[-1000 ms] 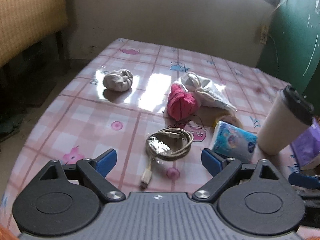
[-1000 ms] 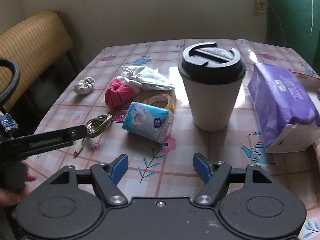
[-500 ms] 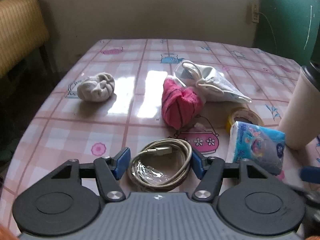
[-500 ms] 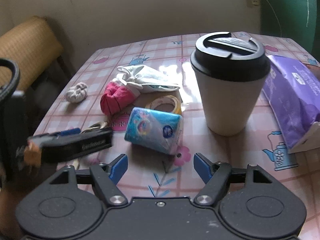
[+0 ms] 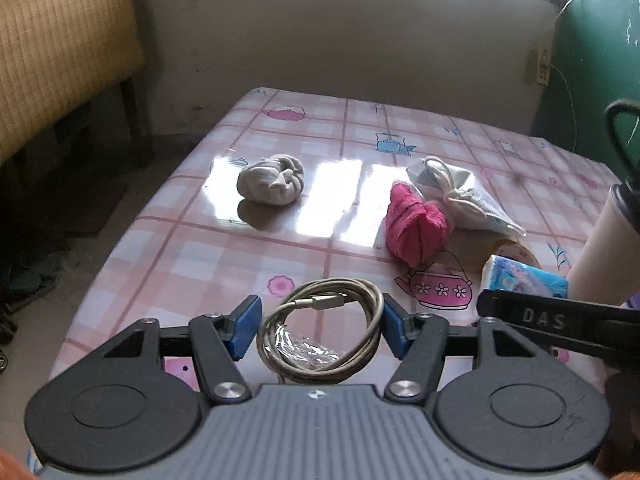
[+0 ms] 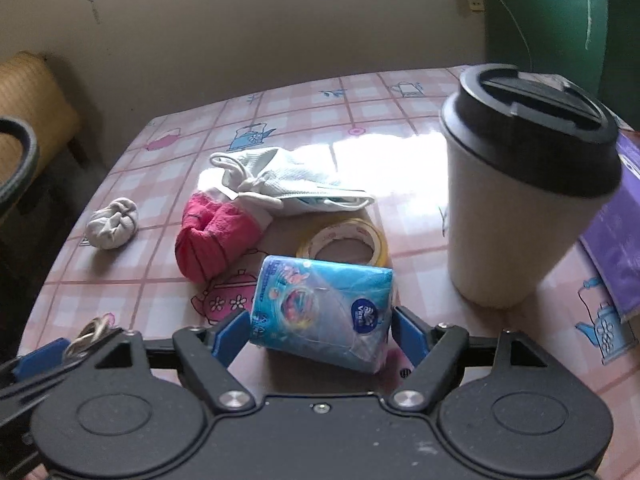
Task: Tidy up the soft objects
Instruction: 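Grasp the blue tissue pack with the right tool and lift it, then carry the blue tissue pack with the right tool toward the cardboard box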
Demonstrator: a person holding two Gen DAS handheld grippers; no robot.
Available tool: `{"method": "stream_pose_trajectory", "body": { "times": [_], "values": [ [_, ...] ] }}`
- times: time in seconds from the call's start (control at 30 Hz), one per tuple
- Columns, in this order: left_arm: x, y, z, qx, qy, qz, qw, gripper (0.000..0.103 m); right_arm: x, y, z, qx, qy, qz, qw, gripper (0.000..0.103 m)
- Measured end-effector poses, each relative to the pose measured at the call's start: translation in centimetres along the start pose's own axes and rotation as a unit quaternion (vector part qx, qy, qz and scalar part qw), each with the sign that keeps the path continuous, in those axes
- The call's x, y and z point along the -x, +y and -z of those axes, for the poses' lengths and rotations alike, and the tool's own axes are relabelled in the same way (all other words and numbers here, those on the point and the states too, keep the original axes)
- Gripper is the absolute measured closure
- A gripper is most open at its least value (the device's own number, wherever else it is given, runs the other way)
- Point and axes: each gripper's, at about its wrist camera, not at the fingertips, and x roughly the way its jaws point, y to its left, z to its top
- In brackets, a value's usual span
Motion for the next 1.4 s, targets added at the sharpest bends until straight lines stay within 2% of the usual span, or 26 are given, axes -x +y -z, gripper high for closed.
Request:
{"method": "stream_pose_trajectory", "body": {
  "times": [0.13,0.2,0.27,0.3,0.33,0.43,0.53,0.7,0.8,0.9,0.97,1.2,1.4],
  "values": [
    [0.7,-0.1,0.1,0.006,-0.005,0.005,1.0,0.039,0.5,-1.1,0.2,-0.001,0.001,-0.032,0.999,0.019],
    [1.1,-0.4,0.2,0.006,-0.008,0.007,0.9999,0.039,1.0,-1.6,0.3,0.004,-0.001,-0.039,0.999,0.026],
    [1.6,-0.6,0.3,0.006,-0.011,0.008,0.9999,0.039,1.7,-1.8,0.4,0.017,-0.004,-0.041,0.999,0.04],
    [1.8,-0.6,0.4,0.006,-0.012,0.009,0.9999,0.039,1.9,-1.8,0.5,0.023,0.0,-0.043,0.999,0.041],
    [1.9,-0.7,0.4,0.009,-0.013,0.01,0.9998,0.039,2.0,-1.7,0.5,0.03,0.007,-0.045,0.998,0.039],
    [2.2,-0.7,0.5,0.013,-0.014,0.008,0.9998,0.039,1.7,-1.6,0.5,0.009,0.014,-0.061,0.998,0.012],
    [2.4,-0.5,0.6,0.015,-0.014,0.007,0.9998,0.039,1.3,-0.6,0.3,0.003,0.015,-0.063,0.998,0.009],
    [2.3,0.4,0.7,0.021,-0.013,0.004,0.9997,0.039,-0.9,0.5,-0.2,-0.022,0.031,-0.022,0.999,0.008],
    [2.1,0.8,0.8,0.026,-0.011,0.001,0.9996,0.039,-1.5,1.2,-0.4,-0.013,0.022,-0.008,1.0,0.005],
    [2.0,0.7,0.8,0.026,-0.011,-0.001,0.9996,0.039,-1.4,1.4,-0.2,0.018,0.014,-0.007,1.0,0.012],
    [2.1,0.7,0.7,0.027,-0.013,0.0,0.9996,0.039,-0.8,1.1,0.0,0.033,0.014,-0.006,0.999,0.015],
    [3.7,-0.3,0.0,0.017,-0.031,0.004,0.9994,0.039,4.4,-0.4,0.6,0.084,-0.005,-0.043,0.996,0.015],
    [5.6,-1.7,-1.1,0.008,-0.047,0.003,0.9988,0.039,8.4,-1.1,-0.5,0.115,-0.019,-0.058,0.991,0.015]
  ]
}}
